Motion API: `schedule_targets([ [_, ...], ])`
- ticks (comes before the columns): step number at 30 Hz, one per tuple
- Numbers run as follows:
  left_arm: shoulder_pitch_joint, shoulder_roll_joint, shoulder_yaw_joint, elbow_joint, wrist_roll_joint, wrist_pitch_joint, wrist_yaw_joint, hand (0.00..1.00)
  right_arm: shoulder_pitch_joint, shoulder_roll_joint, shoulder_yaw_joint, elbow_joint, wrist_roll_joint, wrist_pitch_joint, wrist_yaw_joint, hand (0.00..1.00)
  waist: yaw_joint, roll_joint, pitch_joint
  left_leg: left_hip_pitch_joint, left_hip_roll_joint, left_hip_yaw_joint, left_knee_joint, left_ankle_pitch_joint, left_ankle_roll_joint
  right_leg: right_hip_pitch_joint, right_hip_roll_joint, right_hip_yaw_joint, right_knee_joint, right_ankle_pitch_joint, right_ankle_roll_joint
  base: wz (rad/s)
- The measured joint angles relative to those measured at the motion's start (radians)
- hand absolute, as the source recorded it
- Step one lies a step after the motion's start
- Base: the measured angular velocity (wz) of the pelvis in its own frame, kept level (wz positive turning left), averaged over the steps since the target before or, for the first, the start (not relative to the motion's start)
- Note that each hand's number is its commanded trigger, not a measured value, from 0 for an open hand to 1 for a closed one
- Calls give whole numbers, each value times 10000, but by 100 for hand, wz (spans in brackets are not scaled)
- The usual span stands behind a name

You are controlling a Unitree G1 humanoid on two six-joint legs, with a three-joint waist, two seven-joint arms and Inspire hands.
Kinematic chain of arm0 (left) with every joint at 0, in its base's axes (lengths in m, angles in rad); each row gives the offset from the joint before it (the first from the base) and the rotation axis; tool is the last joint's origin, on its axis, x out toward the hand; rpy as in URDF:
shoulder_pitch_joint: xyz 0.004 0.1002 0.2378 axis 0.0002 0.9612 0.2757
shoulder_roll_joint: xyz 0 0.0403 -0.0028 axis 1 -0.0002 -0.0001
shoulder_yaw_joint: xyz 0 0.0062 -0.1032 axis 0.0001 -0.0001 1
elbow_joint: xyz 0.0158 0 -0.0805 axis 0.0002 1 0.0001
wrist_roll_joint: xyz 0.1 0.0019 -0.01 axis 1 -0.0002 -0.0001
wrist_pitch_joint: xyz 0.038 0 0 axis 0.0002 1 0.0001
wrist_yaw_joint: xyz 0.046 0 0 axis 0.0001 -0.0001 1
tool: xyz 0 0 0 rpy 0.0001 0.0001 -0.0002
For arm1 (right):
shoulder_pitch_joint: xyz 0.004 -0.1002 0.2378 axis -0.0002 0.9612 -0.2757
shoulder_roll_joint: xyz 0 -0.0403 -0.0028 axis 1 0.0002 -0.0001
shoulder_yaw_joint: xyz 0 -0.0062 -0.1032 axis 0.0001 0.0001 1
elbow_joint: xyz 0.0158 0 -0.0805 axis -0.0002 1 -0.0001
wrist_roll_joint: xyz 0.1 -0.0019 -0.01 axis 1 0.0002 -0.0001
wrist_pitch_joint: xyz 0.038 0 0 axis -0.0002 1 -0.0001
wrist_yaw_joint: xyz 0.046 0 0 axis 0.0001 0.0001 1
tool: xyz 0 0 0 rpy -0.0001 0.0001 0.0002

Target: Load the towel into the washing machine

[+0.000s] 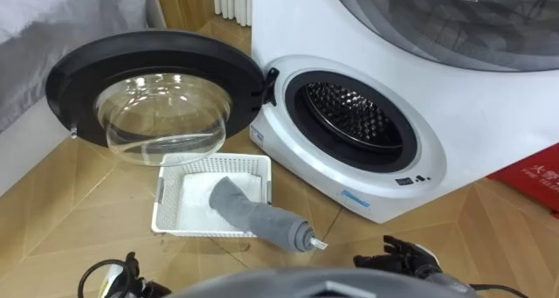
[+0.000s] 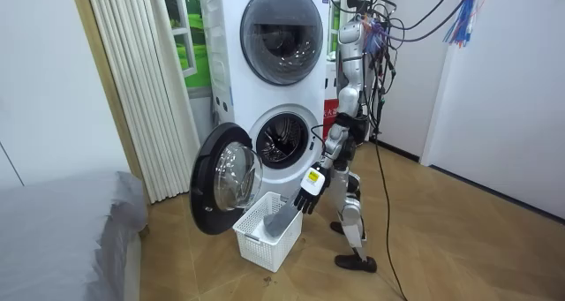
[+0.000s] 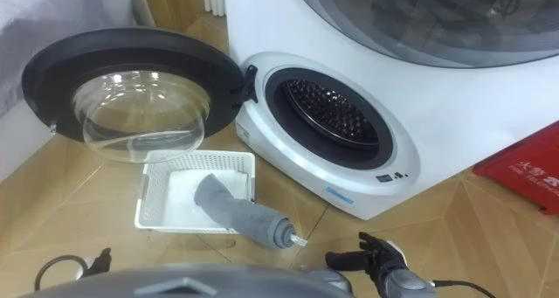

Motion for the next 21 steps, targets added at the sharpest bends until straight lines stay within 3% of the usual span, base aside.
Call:
schedule_targets([
  [14,-29,0,-33,-12,0,-8,25,0,-6,1,24,-11,14,-1,-19,0,-2,2,0,-33,-3,0,32,0,0,-16,-9,11,3,0,1,0],
  [17,-189,28,-215,-70,-4,-27,25,0,-83,-13,149,-11,12,-2,-42,0,-7,14,-8,-189,-16,-56,72,0,0,-154,-33,-46,37,4,6,6],
  [21,-850,53,-524,-52,12,-173,24,0,-412,-68,547,56,-2,-2,-26,0,-15,62,13,-649,-11,-116,292,2,4,-548,-44,-165,166,41,-25,3],
])
